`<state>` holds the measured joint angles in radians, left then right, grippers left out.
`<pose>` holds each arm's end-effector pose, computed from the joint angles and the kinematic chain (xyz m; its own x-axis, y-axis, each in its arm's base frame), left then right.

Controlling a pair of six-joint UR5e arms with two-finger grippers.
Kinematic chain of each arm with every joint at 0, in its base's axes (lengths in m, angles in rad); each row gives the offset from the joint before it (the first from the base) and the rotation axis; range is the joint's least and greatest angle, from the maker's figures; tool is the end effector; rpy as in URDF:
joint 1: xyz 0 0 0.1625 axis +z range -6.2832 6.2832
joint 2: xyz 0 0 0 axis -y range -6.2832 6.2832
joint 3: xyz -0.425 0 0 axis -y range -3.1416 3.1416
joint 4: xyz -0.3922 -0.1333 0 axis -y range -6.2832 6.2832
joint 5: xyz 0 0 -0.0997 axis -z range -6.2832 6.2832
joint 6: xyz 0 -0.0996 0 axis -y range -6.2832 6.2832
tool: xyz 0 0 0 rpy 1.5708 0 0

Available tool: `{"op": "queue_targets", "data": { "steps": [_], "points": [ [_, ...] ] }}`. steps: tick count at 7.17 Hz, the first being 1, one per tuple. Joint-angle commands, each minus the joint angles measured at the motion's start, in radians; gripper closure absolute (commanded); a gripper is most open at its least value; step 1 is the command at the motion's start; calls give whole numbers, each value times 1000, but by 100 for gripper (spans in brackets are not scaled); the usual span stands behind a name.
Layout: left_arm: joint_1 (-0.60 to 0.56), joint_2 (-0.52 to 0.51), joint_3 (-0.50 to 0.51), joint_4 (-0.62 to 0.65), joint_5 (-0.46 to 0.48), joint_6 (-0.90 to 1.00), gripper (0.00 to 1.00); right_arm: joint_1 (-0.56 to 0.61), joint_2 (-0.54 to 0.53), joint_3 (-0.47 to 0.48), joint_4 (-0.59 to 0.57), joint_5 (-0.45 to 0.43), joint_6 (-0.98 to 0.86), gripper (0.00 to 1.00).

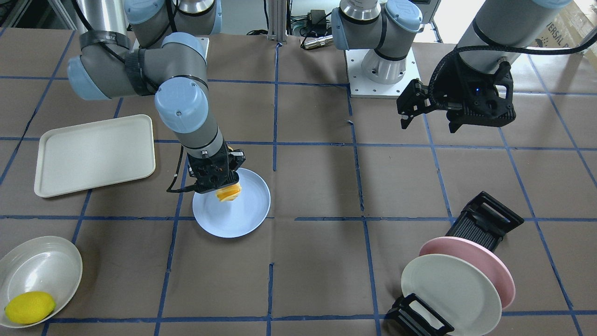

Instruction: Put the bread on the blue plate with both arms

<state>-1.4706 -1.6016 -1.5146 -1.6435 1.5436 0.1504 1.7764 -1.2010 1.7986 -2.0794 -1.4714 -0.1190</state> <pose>-0.0853 -0.5111 0.4931 -0.9982 0.0488 0.0339 0.0502 0.9978 0.0427 0.2562 -0.5271 0.2305 -0.9449 -0.3089 -0.1087 -0.3178 0.9451 0.0765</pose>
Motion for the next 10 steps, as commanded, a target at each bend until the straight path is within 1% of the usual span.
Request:
{"op": "queue_targets", "data": {
  "steps": [1, 2, 5, 6, 7, 8, 9, 10],
  "points": [
    [0, 3, 1, -2, 1, 1, 0, -2, 38, -7, -27, 2, -4, 7],
    [-2, 11, -1, -4, 1, 1, 0, -3, 38, -19, -28, -4, 1, 0],
    [-2, 0, 2, -10, -7, 0, 0, -29, 14, -51, -13, -13, -22, 0],
    [-2, 3, 1, -12, -2, 0, 0, -66, -30, -44, -8, -18, -104, 0],
    [-2, 3, 1, -15, 3, 0, 0, -160, -84, -32, 60, -17, -192, 0],
    [-1, 2, 2, -10, -2, 0, 0, -272, -144, -31, 165, -14, -267, 0],
    [-2, 5, 1, -12, 1, 0, 0, -352, -211, -30, 285, -18, -330, 0],
    [-2, 2, 2, -12, 0, 0, 0, -398, -306, -31, 373, -33, -359, 0]
  ]
}}
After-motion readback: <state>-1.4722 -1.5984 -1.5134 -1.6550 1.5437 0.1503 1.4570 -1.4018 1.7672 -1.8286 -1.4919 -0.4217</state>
